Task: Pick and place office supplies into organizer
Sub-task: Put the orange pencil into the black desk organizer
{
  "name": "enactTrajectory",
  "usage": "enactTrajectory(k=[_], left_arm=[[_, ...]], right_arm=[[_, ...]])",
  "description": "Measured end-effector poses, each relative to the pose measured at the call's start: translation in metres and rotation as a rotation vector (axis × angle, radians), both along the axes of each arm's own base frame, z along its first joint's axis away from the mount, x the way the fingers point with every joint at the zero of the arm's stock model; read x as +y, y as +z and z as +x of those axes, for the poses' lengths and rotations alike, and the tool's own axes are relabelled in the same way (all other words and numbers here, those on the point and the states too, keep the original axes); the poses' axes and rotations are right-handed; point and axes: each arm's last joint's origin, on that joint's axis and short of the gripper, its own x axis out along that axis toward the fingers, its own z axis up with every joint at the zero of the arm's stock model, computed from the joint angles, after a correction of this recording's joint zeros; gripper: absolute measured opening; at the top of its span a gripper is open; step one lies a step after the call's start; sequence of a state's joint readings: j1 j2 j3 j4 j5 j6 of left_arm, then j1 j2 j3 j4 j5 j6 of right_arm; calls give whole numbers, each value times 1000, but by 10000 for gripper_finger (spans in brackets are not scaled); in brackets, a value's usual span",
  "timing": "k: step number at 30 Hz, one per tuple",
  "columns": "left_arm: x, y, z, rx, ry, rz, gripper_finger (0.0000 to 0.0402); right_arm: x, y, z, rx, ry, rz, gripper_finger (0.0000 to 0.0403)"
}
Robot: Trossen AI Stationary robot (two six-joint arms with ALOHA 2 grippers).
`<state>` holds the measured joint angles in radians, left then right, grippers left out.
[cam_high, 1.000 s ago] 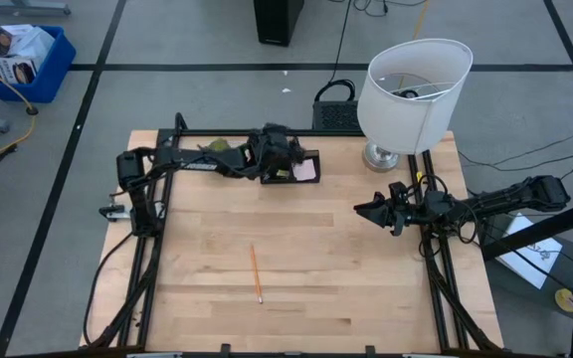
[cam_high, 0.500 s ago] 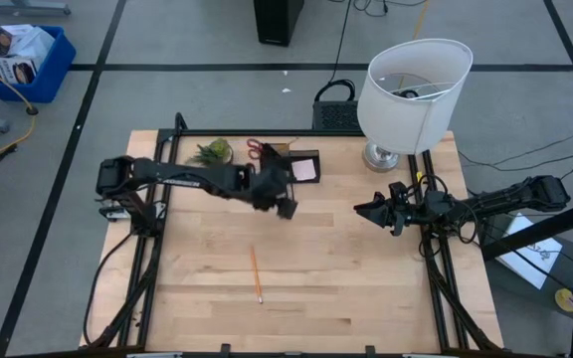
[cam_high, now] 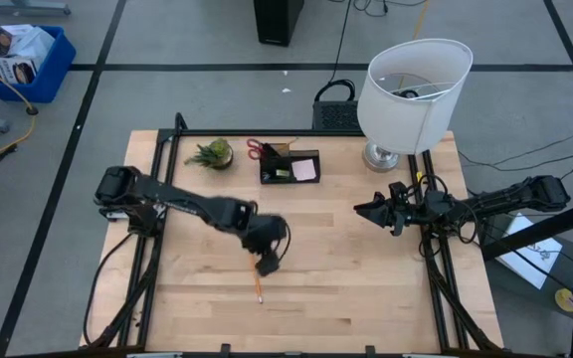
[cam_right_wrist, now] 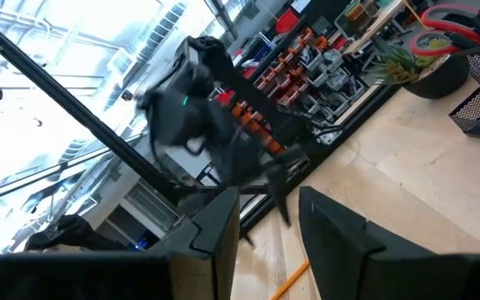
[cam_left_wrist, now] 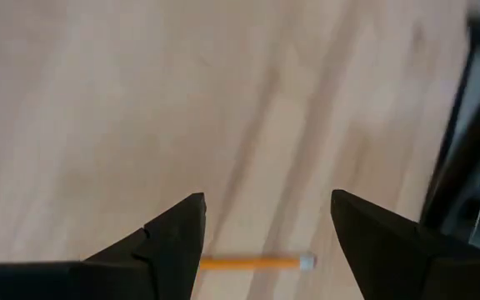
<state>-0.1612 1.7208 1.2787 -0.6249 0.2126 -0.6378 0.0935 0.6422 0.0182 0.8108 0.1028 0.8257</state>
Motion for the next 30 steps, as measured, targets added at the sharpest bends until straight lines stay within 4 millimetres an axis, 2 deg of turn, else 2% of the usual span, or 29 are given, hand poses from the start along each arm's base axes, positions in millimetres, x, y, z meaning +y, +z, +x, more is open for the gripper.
enactTrajectory(k=[8,15,18,30], left_arm=[[-54,-21,-13,61,-506,208,262],[-77,-26,-20,-42,-919,588,262],[-82,-26,-21,-81,-1053,671,262],[-91,-29,-20,-189,-1152,625,262]], right_arm=[[0,0,0,0,0,0,116],[0,0,0,0,0,0,116],[0,0,0,0,0,0,116],[0,0,0,0,0,0,116]])
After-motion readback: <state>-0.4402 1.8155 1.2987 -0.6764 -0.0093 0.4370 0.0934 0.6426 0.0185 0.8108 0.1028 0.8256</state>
